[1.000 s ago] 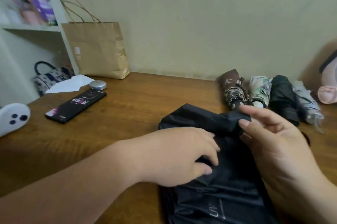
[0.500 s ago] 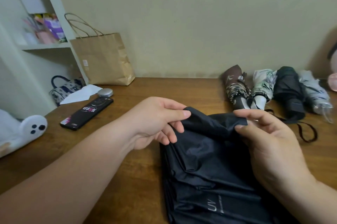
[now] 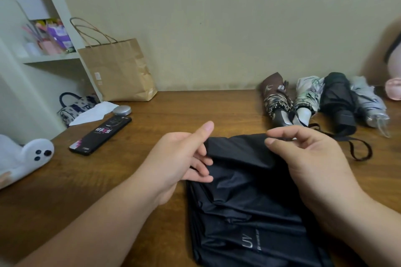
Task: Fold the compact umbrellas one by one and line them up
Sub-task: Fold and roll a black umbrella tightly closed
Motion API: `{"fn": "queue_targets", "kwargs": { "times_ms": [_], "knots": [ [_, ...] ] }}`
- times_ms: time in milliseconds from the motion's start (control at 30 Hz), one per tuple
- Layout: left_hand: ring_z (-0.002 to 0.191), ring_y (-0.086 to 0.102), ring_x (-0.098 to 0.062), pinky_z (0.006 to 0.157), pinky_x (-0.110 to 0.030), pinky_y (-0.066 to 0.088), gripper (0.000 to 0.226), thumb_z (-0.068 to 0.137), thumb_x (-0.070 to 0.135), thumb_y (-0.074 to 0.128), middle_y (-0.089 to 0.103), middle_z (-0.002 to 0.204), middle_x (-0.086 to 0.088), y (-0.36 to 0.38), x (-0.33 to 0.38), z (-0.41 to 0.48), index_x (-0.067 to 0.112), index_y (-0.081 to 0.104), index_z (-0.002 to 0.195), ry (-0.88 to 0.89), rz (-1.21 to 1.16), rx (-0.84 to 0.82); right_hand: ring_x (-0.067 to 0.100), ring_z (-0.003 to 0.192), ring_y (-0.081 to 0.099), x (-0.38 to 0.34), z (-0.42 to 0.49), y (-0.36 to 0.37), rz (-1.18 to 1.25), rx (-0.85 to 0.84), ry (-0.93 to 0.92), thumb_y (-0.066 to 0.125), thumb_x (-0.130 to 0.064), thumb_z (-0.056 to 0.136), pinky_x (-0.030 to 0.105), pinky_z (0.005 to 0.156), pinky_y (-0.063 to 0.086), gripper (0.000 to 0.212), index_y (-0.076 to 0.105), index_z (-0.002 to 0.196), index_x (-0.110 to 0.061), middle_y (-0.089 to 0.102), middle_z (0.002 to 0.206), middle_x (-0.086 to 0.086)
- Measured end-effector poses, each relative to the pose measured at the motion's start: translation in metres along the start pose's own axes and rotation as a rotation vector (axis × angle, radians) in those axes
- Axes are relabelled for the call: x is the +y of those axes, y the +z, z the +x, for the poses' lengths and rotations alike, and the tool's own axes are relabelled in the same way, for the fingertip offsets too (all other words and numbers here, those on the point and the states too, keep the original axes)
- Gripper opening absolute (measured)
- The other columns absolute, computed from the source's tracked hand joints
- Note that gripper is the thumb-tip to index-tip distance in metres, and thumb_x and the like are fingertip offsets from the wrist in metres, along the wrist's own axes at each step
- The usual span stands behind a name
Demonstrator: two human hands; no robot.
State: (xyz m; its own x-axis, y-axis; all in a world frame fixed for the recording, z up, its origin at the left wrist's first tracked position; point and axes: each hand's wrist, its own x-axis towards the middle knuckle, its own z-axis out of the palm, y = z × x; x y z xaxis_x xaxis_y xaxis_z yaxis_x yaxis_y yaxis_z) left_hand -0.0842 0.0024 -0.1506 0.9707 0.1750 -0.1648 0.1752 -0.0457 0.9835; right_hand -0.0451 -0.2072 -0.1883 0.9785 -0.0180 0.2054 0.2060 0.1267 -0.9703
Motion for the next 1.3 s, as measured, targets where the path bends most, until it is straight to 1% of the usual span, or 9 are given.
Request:
{"fn": "queue_targets", "kwargs": {
  "times_ms": [233,400,500,633,767,1000,1100,1167,1300],
  "knots": [
    [0.035,0.042,-0.014,0.061,-0.048,0.064,0.035,0.086,0.031,0.082,0.060,0.058,-0.010,0.009,0.000,0.005,0.006,0.065,0.102,0.065,0.108,0.142,0.012,0.044,0.027,-0.005,0.000,-0.002,-0.147,0.005,-0.016,0.077,-0.003,0.083,0.019,0.043,0.021,0.022,0.079,0.081,-0.025,0.039,0.047,-0.007],
    [0.036,0.038,-0.014,0.064,-0.045,0.064,0.032,0.088,0.038,0.079,0.056,0.054,-0.007,0.007,-0.004,0.000,0.009,0.073,0.099,-0.021,0.116,0.058,0.019,0.056,0.039,-0.008,-0.001,-0.003,-0.190,-0.039,-0.009,0.074,-0.001,0.085,0.028,0.057,0.031,0.029,0.080,0.079,-0.030,0.053,0.055,0.012],
    [0.037,0.033,-0.015,0.058,-0.038,0.061,0.036,0.090,0.040,0.077,0.049,0.050,-0.006,0.009,-0.004,-0.001,0.005,0.069,0.091,-0.074,0.121,0.040,0.022,0.067,0.051,-0.008,0.000,-0.004,-0.194,-0.055,-0.032,0.077,-0.010,0.087,0.037,0.071,0.042,0.028,0.081,0.087,-0.038,0.067,0.074,0.030],
    [0.038,0.032,-0.014,0.062,-0.038,0.061,0.027,0.093,0.021,0.074,0.043,0.049,-0.002,0.012,-0.005,-0.001,0.005,0.064,0.075,-0.007,0.084,0.081,0.020,0.068,0.051,-0.006,0.005,-0.009,-0.271,-0.074,-0.008,0.076,-0.021,0.087,0.038,0.074,0.048,0.039,0.073,0.107,-0.054,0.061,0.067,0.017],
    [0.049,0.044,-0.017,0.077,-0.039,0.057,0.043,0.092,0.017,0.071,0.045,0.050,-0.005,0.006,-0.024,-0.008,0.013,0.054,0.053,0.101,0.000,0.066,0.018,0.055,0.052,-0.011,0.005,-0.010,-0.308,-0.116,0.098,0.068,0.000,0.084,0.035,0.063,0.049,0.039,0.080,0.099,-0.034,0.066,0.061,-0.002],
    [0.045,0.048,-0.007,0.051,-0.021,0.042,0.043,0.087,0.043,0.076,0.050,0.046,0.005,-0.004,-0.022,-0.015,0.009,0.066,0.063,0.195,0.678,0.189,0.005,0.034,0.039,-0.027,0.002,-0.014,-0.657,-0.329,0.064,0.063,0.004,0.084,0.016,0.039,0.032,0.040,0.074,0.102,-0.030,0.056,0.045,0.000],
    [0.069,0.055,-0.007,0.066,-0.029,0.043,0.028,0.086,0.050,0.071,0.059,0.068,0.011,-0.010,0.007,0.000,0.026,0.062,0.074,0.600,0.893,0.303,0.003,0.036,0.045,-0.029,-0.001,-0.013,-0.775,-0.367,0.004,0.064,0.000,0.085,0.013,0.041,0.035,0.044,0.072,0.110,-0.035,0.062,0.049,0.002],
    [0.101,0.056,-0.006,0.087,-0.028,0.045,0.026,0.087,0.053,0.067,0.063,0.102,0.015,-0.005,0.030,0.018,0.032,0.066,0.104,0.715,0.975,0.086,0.004,0.036,0.047,-0.029,-0.002,-0.013,-0.839,-0.392,-0.015,0.063,-0.003,0.087,0.013,0.043,0.036,0.044,0.071,0.116,-0.036,0.058,0.046,-0.003],
    [0.115,0.056,-0.008,0.091,-0.024,0.043,0.068,0.087,0.066,0.066,0.058,0.129,0.015,0.022,0.048,0.056,0.036,0.047,0.145,0.372,1.298,-0.479,0.005,0.040,0.050,-0.032,-0.002,-0.015,-0.932,-0.456,-0.051,0.064,-0.008,0.091,0.014,0.047,0.038,0.045,0.067,0.127,-0.035,0.057,0.045,-0.008]
  ]
}}
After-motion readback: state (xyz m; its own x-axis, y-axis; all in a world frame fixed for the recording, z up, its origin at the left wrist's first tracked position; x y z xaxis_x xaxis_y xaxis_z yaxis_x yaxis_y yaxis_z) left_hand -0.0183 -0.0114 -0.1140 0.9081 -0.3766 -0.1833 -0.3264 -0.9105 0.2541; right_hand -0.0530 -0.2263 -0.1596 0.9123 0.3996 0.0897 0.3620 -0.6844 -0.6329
